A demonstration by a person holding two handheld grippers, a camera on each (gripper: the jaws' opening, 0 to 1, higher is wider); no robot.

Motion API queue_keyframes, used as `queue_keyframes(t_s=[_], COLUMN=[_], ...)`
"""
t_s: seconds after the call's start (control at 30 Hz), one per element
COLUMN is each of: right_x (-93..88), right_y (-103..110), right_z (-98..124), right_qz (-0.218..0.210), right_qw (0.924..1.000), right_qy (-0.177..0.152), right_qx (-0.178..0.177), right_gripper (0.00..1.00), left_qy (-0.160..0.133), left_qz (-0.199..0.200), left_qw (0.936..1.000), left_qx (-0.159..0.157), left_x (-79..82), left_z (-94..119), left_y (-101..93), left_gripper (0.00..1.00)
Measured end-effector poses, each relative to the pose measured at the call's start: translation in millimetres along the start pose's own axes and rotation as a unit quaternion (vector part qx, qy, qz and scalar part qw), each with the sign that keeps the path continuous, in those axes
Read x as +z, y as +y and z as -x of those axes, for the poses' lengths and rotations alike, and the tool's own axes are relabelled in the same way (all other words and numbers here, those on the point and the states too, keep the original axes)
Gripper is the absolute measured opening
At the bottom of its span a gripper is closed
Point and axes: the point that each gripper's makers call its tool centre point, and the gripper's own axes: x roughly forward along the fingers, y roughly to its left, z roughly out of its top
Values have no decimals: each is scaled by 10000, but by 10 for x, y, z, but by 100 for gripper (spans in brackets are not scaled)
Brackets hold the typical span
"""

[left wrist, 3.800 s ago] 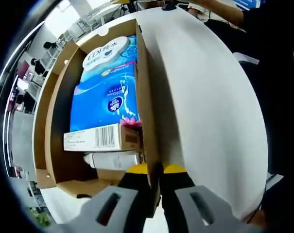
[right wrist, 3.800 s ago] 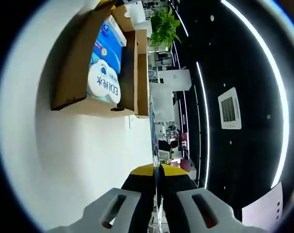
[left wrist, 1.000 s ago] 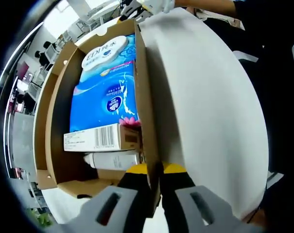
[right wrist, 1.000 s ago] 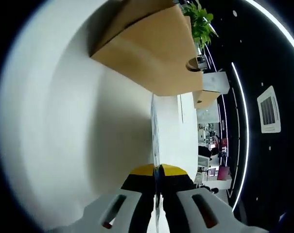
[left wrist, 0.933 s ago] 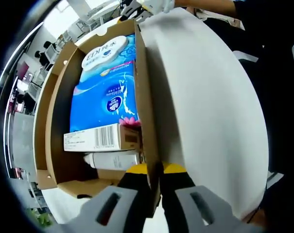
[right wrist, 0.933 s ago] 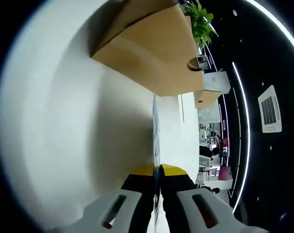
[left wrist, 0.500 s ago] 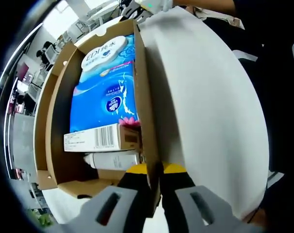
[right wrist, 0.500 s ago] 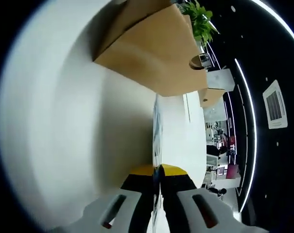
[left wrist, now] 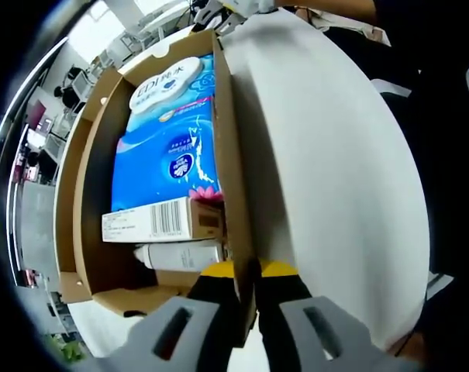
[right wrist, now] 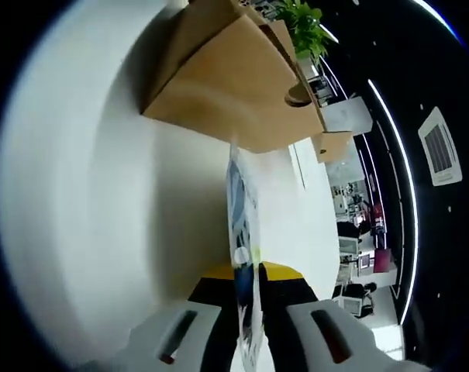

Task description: Operate the shoe box by opening the lid, removing the specified soft item, and placing it in the target area until the item is outside and the box remains undamaged.

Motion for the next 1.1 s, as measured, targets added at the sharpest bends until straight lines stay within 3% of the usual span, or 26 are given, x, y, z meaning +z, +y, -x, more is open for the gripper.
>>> queue_keyframes(t_s=[0.17, 0.5, 0.77, 1.1], right_x=[-12, -65, -244, -223], right_y=[-8, 11, 6, 11], right_z=[70, 114, 83, 79], right_qz=[-285, -299, -540, -598], right_qw=[9996, 9995, 9980, 9976], right_qy=[-43, 58, 322, 337], right_qx=[18, 17, 79, 83], right_gripper=[8, 9, 9, 9], left_qy=[0, 6, 7, 7], left_qz=[-1, -7, -13, -22], left_qw=[10000, 10000, 10000, 10000], left_qx=[0, 8, 6, 4], left_x=[5, 2, 5, 5], left_z=[0, 2, 2, 5], left_y=[-5, 6, -4, 14], left_gripper=[5, 5, 5, 5])
